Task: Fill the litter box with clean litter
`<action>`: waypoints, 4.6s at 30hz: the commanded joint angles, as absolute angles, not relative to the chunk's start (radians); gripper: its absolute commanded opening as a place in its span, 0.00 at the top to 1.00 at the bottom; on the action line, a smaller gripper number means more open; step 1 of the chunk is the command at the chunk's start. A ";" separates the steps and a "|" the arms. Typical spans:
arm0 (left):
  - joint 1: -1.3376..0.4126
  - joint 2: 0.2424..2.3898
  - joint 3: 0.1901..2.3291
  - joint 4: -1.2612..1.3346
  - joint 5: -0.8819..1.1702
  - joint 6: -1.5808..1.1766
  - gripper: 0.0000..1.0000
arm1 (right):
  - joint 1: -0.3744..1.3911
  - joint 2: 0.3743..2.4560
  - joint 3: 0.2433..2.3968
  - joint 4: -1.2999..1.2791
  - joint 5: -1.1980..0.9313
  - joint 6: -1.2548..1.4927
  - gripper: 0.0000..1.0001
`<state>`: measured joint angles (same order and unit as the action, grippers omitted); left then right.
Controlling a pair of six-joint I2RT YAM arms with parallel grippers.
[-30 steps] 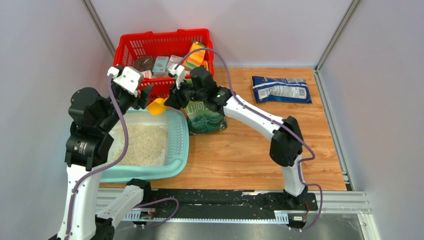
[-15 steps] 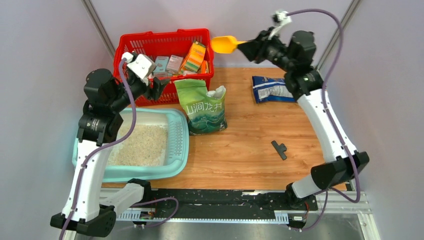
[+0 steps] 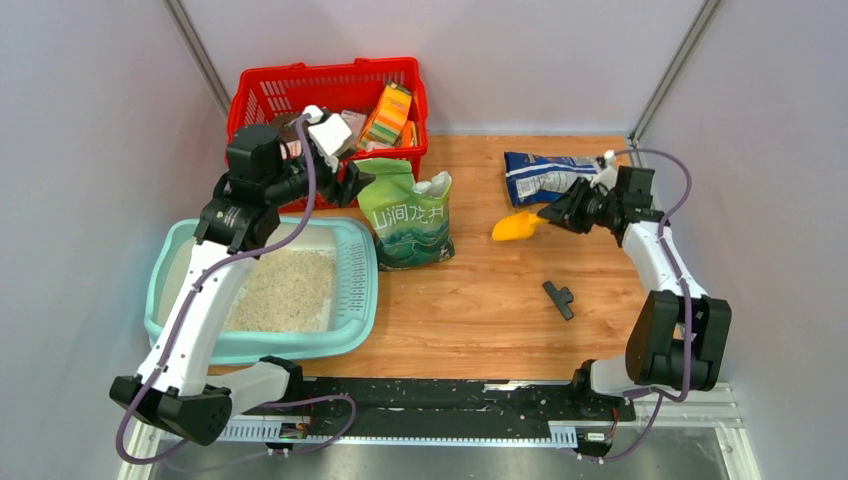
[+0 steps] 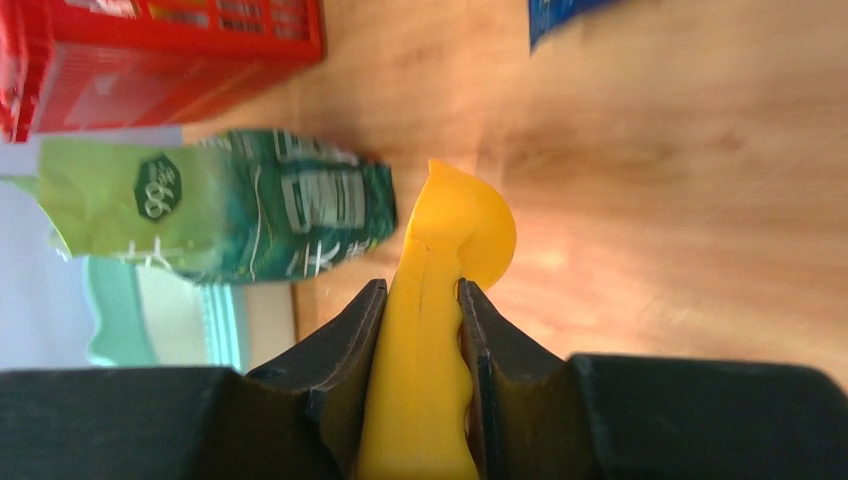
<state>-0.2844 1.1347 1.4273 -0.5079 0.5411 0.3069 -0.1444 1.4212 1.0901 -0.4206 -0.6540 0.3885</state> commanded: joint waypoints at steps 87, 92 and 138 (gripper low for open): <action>-0.474 1.437 1.686 -0.868 0.764 0.624 1.00 | 0.437 1.513 1.526 -0.739 -0.305 0.209 0.85; -0.482 1.439 1.692 -0.784 0.767 0.563 1.00 | 0.430 1.416 1.438 -0.791 -0.292 0.184 0.95; -0.624 1.399 1.573 -0.216 0.652 0.240 1.00 | 0.133 0.949 1.060 -0.885 -0.933 -0.471 0.00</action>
<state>-0.6277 1.3788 1.4075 -0.5846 0.6258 0.3653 0.1360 0.9188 1.0721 -0.8951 -0.8669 -0.4126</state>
